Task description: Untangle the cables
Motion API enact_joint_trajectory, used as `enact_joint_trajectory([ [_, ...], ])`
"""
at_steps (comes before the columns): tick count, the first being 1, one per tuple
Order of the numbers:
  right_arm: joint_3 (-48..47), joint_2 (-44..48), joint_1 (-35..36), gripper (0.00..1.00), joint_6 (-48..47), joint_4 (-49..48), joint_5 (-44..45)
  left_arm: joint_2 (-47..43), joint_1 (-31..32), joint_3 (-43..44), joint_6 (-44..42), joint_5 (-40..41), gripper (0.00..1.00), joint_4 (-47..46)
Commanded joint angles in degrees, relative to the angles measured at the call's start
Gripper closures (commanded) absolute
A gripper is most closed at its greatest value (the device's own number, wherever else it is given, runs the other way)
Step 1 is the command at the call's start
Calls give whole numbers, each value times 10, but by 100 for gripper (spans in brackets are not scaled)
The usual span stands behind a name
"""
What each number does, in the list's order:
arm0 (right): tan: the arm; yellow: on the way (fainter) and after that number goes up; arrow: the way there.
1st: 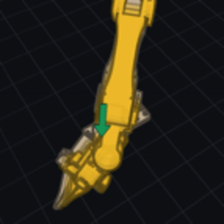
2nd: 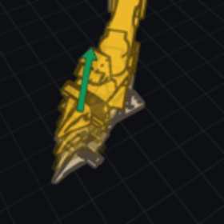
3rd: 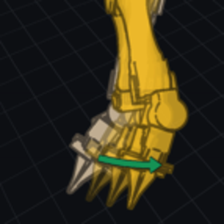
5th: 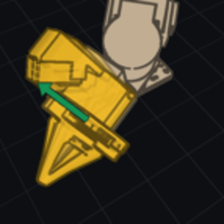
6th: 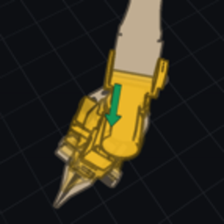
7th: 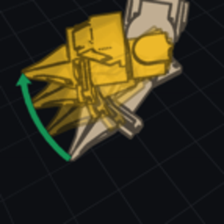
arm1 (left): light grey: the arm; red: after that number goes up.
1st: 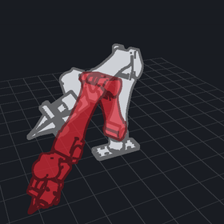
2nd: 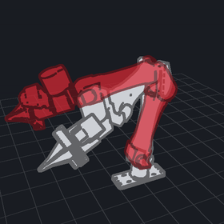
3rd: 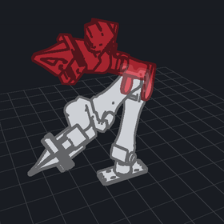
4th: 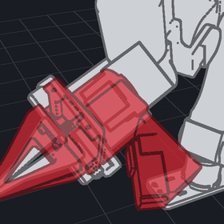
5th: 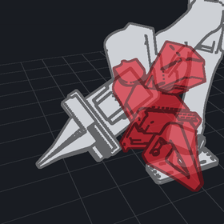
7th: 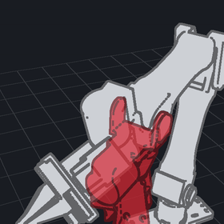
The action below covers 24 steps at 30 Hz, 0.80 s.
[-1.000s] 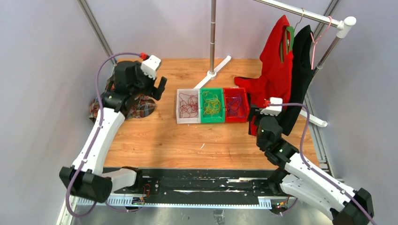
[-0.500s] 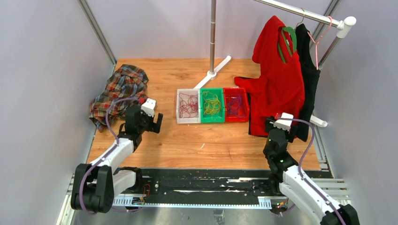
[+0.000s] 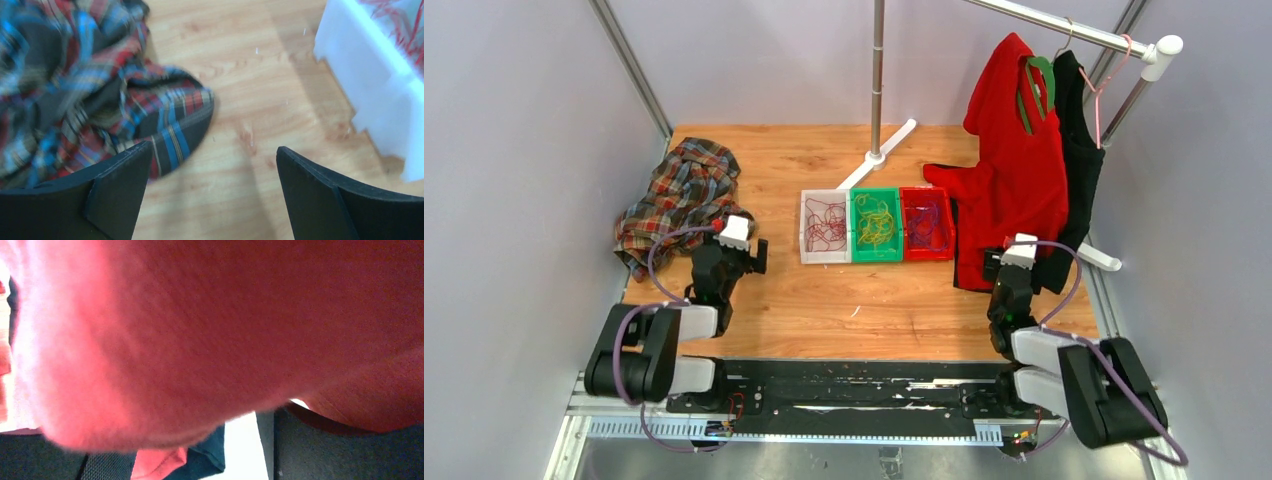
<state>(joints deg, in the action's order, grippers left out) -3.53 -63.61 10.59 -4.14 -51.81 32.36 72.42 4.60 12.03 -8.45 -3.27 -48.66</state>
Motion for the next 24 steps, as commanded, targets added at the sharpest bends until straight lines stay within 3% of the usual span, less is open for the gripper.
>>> enact_joint_trajectory([
  [1,1,-72,-16,24,-16,-150,-62,57,-4,-46,18,22,2,-202],
  [3,-1,-113,-18,24,-31,-183,-106,32,-4,-19,11,22,2,-103],
  [5,-9,-158,-18,24,-57,-216,-157,59,-6,-28,23,24,2,-172],
  [8,-43,-193,-21,24,-55,-207,-136,45,-6,-19,19,25,2,-123],
  [12,-81,-184,-48,23,-5,-112,-106,53,-6,-28,24,31,2,-155],
  [24,-81,-185,-50,23,-5,-114,-108,54,-6,-15,40,69,2,-132],
])
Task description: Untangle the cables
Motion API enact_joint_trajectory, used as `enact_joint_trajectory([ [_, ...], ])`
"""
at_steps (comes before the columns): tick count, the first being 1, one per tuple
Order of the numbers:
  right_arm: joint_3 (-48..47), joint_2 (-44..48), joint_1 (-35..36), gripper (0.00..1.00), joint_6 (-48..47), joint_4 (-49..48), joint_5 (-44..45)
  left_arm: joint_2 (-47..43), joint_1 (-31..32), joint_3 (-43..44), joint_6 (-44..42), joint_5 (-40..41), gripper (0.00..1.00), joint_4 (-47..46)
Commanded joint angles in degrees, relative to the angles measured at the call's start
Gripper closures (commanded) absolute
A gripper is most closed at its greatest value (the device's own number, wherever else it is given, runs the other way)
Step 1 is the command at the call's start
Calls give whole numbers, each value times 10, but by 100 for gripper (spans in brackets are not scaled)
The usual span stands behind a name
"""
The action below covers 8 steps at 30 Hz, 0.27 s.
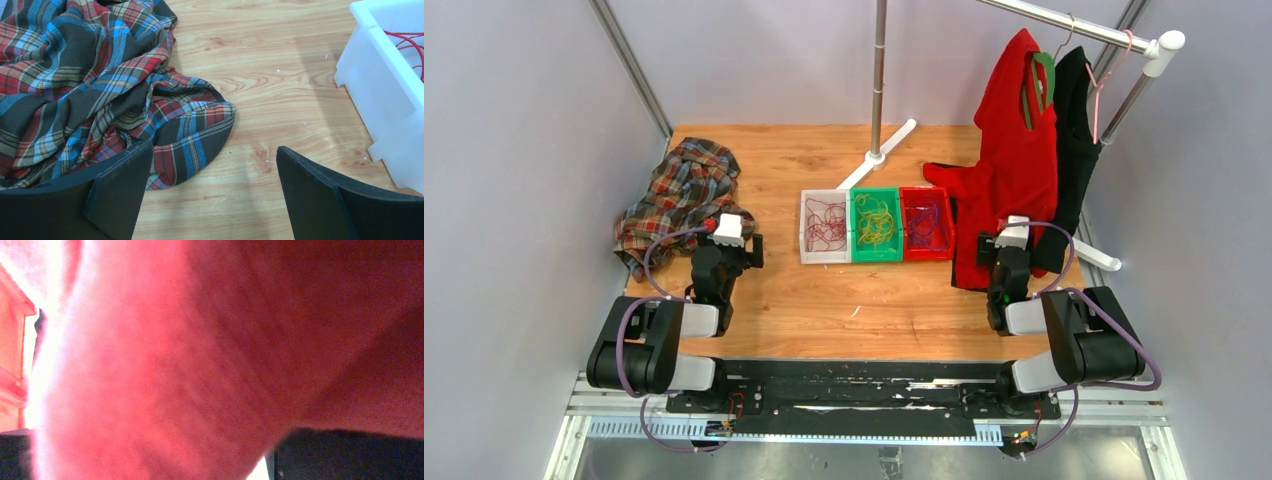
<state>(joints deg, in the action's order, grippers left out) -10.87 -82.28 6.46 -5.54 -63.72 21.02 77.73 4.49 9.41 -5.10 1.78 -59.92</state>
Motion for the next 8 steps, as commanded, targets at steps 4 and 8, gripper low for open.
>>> enact_joint_trajectory([
  [4,-8,1,-9,23,8,5,6,1,-5,11,6,19,2,-20],
  [8,-6,3,-9,23,8,3,6,1,-5,11,6,19,2,-20],
])
